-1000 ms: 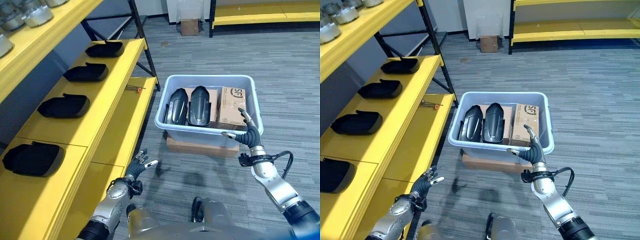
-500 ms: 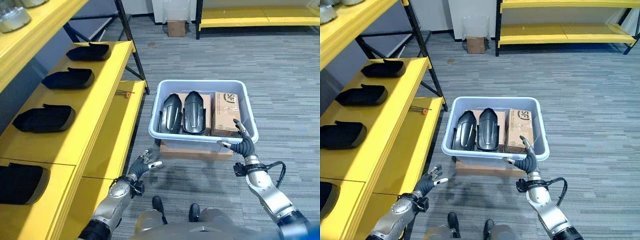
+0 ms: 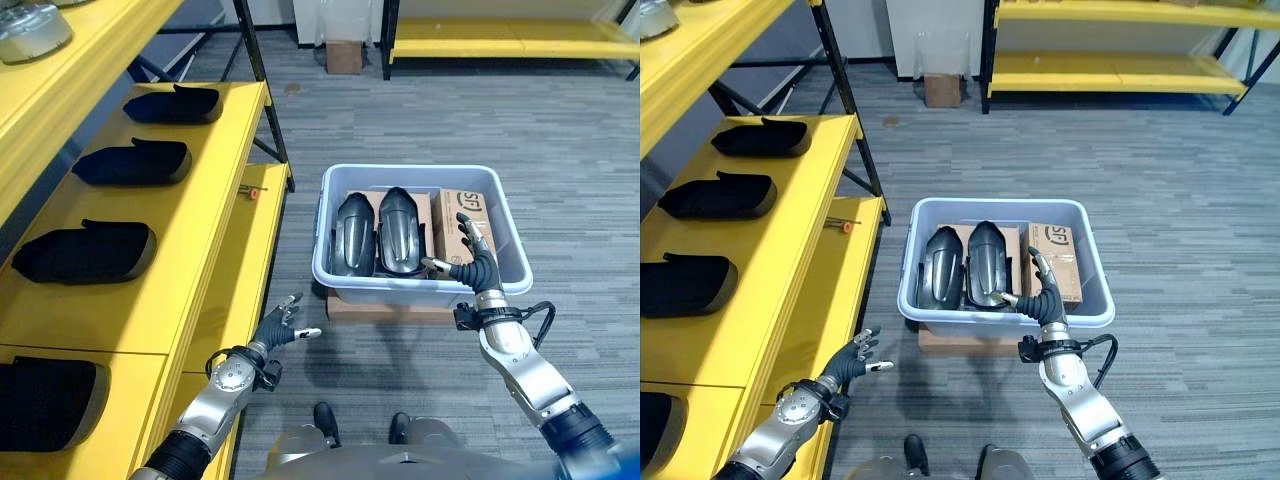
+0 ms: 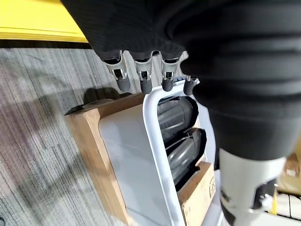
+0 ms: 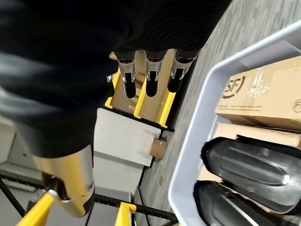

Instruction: Move parts from the plastic box to the shelf.

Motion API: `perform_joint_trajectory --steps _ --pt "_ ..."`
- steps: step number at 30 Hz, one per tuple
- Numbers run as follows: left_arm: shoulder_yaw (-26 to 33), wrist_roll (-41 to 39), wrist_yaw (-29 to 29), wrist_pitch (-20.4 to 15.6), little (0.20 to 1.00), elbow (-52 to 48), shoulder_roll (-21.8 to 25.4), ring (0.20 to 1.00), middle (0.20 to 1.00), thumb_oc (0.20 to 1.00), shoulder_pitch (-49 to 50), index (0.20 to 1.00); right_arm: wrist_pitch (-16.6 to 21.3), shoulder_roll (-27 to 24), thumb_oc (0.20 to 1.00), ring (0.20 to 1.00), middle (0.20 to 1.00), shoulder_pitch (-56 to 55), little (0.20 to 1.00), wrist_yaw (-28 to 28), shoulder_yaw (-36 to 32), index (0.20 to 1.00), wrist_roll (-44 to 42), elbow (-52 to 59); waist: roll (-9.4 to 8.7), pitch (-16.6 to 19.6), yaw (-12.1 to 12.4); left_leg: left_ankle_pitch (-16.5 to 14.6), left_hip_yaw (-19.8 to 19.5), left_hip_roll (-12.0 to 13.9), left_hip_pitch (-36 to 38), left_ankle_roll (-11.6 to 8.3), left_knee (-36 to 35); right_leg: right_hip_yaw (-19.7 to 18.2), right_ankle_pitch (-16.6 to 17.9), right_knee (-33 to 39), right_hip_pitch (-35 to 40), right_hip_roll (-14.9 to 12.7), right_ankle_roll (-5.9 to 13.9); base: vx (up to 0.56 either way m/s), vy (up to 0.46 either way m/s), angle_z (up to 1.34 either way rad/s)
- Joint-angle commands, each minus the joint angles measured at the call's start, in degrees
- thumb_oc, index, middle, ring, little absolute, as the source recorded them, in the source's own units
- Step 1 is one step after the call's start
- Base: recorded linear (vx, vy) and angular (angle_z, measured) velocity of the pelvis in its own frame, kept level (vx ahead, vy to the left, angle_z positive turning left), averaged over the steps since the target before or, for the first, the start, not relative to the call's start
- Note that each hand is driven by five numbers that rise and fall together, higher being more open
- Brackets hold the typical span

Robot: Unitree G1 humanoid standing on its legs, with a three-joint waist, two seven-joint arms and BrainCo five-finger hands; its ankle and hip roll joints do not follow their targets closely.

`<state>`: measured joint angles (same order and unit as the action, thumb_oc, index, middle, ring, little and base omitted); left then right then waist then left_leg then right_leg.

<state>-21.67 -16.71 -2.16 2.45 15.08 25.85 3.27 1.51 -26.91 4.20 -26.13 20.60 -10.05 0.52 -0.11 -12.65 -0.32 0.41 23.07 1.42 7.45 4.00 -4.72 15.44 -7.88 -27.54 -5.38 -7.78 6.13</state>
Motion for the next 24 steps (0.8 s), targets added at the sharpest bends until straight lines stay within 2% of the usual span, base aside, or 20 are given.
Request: perform_joint_trajectory --steps 1,3,4,5,6,7,8,9,11,13,14,15,19,20,24 --pt "-1.58 1.34 -1.21 -0.16 1.0 -1.37 0.0 1.0 1.0 1.0 0.21 1.0 0.7 2.42 1.0 1.0 1.0 0.75 1.0 -1.62 -1.84 1.0 -1.44 0.76 -0.45 0.63 0.89 -4.02 -2.61 -1.26 1.02 1.16 2.25 2.51 10.1 -14.87 -3.5 -5.83 4.47 0.05 0.124 -0.21" --pt "-2.19 0.04 -0.17 -0.02 1.0 -1.39 -0.2 1.0 1.0 1.0 0.54 1.0 0.27 2.87 1.0 1.0 1.0 0.66 1.0 -0.98 -1.96 1.0 -1.52 0.02 -0.38 0.36 0.16 -4.34 -3.26 -1.55 2.14 1.13 1.62 0.65 11.3 -13.43 -5.56 -5.53 4.57 0.06 -0.037 -0.17" --pt "-2.27 -0.42 0.35 -0.29 1.0 -1.23 -0.46 1.0 1.0 1.0 0.75 1.0 -0.09 3.55 1.0 1.0 1.0 0.43 1.0 -0.5 -2.15 1.0 -1.05 -0.21 -0.21 0.29 -0.38 -3.51 -2.98 -0.71 1.79 0.68 1.97 -0.05 12.96 -7.67 -5.77 -4.75 3.12 0.07 -0.169 0.04" --pt "-2.26 -0.44 0.4 -0.53 1.0 -1.01 -0.54 1.0 1.0 1.0 0.8 1.0 -0.48 3.75 1.0 1.0 1.0 0.3 1.0 -0.28 -2.32 1.0 -1.16 -0.2 -0.33 0.32 -0.55 -3.47 -3.32 -0.66 1.83 0.35 2.05 -0.78 13.46 -4.36 -5.39 -4.72 3.07 0.1 -0.315 0.23" --pt "-2.16 -0.29 1.04 -0.59 1.0 -0.79 -0.69 1.0 1.0 1.0 0.57 1.0 -2.12 4.13 1.0 1.0 1.0 0.1 1.0 -0.41 -2.44 1.0 -2.66 -0.07 -1.12 0.18 -0.88 -3.92 -4.15 -0.48 1.92 -0.54 2.45 -2.48 16.63 8.86 -4.27 -5.5 3.61 0.12 -0.276 0.16" --pt "-2.09 -0.05 1.25 -0.68 1.0 -0.67 -0.75 1.0 1.0 1.0 0.42 1.0 -2.3 4.33 1.0 1.0 1.0 0.17 1.0 -0.5 -2.4 1.0 -3.1 -0.28 -1.37 -0.04 -0.99 -4.33 -4.37 -0.35 2.02 -0.77 2.72 -2.71 18.24 13.24 -3.66 -6.14 4.03 0.17 -0.446 0.27" --pt "-2.15 0.41 1.25 -0.52 1.0 -0.92 -0.32 1.0 1.0 1.0 -0.14 1.0 -3.25 5.12 1.0 1.0 1.0 0.36 1.0 0.23 -2.28 1.0 -4.16 -1.05 -2.08 -0.56 -0.92 -6.02 -4.76 0.17 1.88 -0.98 4.19 -3.17 21.63 19.44 -2.85 -8.08 5.48 0.12 -0.322 0.23" --pt "-2.14 0.58 1.25 -0.5 1.0 -1.13 -0.2 1.0 1.0 1.0 -0.03 1.0 -3.61 5.28 1.0 1.0 1.0 0.45 1.0 0.84 -2.27 1.0 -4.05 -1.22 -2.16 -0.71 -0.88 -6.27 -4.67 0.36 1.96 -1.07 4.46 -3.32 22.19 19.56 -3.0 -8.28 5.68 0.12 -0.322 0.24" --pt "-1.94 1.21 0.69 -1.15 1.0 -1.6 0.28 1.0 1.0 1.0 0.68 1.0 -3.11 5.13 1.0 1.0 1.0 0.15 1.0 1.94 -2.04 1.0 -2.7 -1.57 -2.03 -0.87 -0.53 -5.75 -4.76 1.4 1.62 -1.97 4.96 -2.18 20.13 22.58 -0.88 -7.59 5.37 0.13 -0.244 0.08" --pt "-1.55 0.93 1.75 -1.34 1.0 -2.55 0.0 1.0 1.0 1.0 2.16 1.0 -3.12 4.6 1.0 1.0 1.0 0.92 1.0 2.25 -1.18 1.0 -1.77 -2.04 -1.59 -0.17 0.75 -4.53 -3.6 2.77 1.18 -3.12 5.97 1.31 14.94 21.86 2.22 -5.84 3.74 0.25 -0.325 0.14" --pt "-1.55 0.98 1.64 -1.32 1.0 -2.63 0.01 1.0 1.0 1.0 2.26 1.0 -3.24 4.55 1.0 1.0 1.0 0.94 1.0 2.25 -1.15 1.0 -1.76 -2.03 -1.29 -0.01 0.79 -5.41 -4.26 2.9 1.71 -3.4 5.92 1.14 13.8 21.56 2.8 -5.62 4.3 0.34 -0.333 0.06" --pt "-1.53 2.24 0.39 -1.33 1.0 -3.59 -0.25 1.0 1.0 1.0 2.44 1.0 -4.41 3.58 1.0 1.0 1.0 1.7 1.0 2.39 -0.65 1.0 -1.67 -2.22 -1.03 0.77 1.34 -4.76 -3.68 3.87 1.31 -3.99 6.43 2.5 10.45 21.42 4.88 -4.41 2.24 0.25 -0.203 -0.03" --pt "-1.99 1.52 1.1 -1.52 1.0 -3.31 -0.54 1.0 1.0 1.0 2.04 1.0 -4.47 2.61 1.0 1.0 1.0 2.28 1.0 1.64 0.12 1.0 -1.53 -2.58 -0.73 1.1 1.21 -4.43 -3.43 5.31 0.01 -4.52 8.17 2.34 6.89 19.1 5.32 -3.33 0.28 0.17 -0.23 0.0" --pt "-2.25 1.97 1.63 -1.46 1.0 -2.86 -0.66 1.0 1.0 1.0 1.01 1.0 -5.02 1.97 1.0 1.0 1.0 2.95 1.0 0.79 0.47 1.0 -1.44 -2.72 -0.58 0.76 0.92 -4.58 -3.68 6.68 -1.28 -4.82 10.57 1.77 4.29 16.3 4.85 -2.43 -1.44 0.16 -0.26 -0.08" --pt "-2.75 1.43 1.93 -1.63 1.0 -2.07 -1.33 1.0 1.0 1.0 0.12 1.0 -5.14 1.36 1.0 1.0 1.0 3.87 1.0 0.47 0.8 1.0 -1.21 -3.33 -0.65 0.28 0.62 -4.86 -3.1 8.18 -2.15 -5.59 12.9 1.82 2.74 14.96 5.02 -1.46 -2.91 0.12 -0.197 0.01"
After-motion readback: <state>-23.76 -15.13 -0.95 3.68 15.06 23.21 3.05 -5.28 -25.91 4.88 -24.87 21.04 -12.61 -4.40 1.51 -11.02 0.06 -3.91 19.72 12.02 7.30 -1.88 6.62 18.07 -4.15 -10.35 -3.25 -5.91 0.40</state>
